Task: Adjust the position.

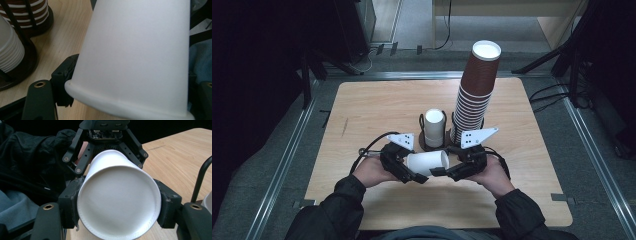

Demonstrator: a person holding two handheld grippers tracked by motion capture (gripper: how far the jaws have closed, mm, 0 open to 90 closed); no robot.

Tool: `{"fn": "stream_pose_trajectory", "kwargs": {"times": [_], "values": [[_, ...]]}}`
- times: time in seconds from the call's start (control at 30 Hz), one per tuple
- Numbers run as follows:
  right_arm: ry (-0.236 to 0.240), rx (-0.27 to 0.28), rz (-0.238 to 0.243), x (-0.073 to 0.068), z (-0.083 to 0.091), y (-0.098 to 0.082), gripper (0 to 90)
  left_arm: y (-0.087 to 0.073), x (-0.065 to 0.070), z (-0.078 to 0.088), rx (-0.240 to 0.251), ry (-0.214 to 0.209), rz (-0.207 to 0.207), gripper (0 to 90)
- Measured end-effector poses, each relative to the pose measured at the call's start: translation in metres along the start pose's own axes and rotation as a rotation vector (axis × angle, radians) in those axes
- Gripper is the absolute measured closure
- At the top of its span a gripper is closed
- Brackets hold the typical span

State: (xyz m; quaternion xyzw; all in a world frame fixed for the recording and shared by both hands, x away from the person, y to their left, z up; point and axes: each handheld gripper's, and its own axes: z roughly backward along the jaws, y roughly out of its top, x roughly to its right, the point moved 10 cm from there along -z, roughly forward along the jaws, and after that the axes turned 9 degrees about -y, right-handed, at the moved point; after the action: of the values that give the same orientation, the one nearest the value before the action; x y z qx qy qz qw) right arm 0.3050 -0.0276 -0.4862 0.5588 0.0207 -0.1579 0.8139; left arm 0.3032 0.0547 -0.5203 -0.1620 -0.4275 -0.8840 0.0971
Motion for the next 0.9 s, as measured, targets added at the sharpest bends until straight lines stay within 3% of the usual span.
{"fn": "stream_pose_trajectory", "kwargs": {"times": [0.07, 0.2, 0.3, 0.4, 0.67, 0.9], "values": [[0.013, 0.004, 0.000, -0.001, 0.000, 0.000, 28.4, -0.001, -0.001, 0.002, -0.009, 0.007, 0.006, 24.5], [-0.012, -0.005, 0.014, 0.002, 0.003, -0.001, 25.0, -0.001, -0.002, 0.010, 0.001, 0.017, 0.014, 24.5], [-0.033, -0.047, 0.025, 0.006, 0.003, -0.007, 24.6, -0.004, -0.003, 0.017, -0.007, 0.022, 0.019, 24.3], [-0.034, -0.085, 0.027, 0.008, 0.003, -0.013, 24.5, -0.012, -0.008, 0.023, -0.046, 0.066, 0.025, 23.7], [-0.061, -0.165, 0.042, 0.012, -0.003, -0.027, 24.7, -0.013, -0.007, 0.031, -0.077, 0.078, 0.025, 23.8], [-0.104, -0.249, 0.083, 0.015, -0.010, -0.040, 24.9, -0.015, -0.012, 0.030, -0.175, 0.121, 0.006, 23.8]]}}
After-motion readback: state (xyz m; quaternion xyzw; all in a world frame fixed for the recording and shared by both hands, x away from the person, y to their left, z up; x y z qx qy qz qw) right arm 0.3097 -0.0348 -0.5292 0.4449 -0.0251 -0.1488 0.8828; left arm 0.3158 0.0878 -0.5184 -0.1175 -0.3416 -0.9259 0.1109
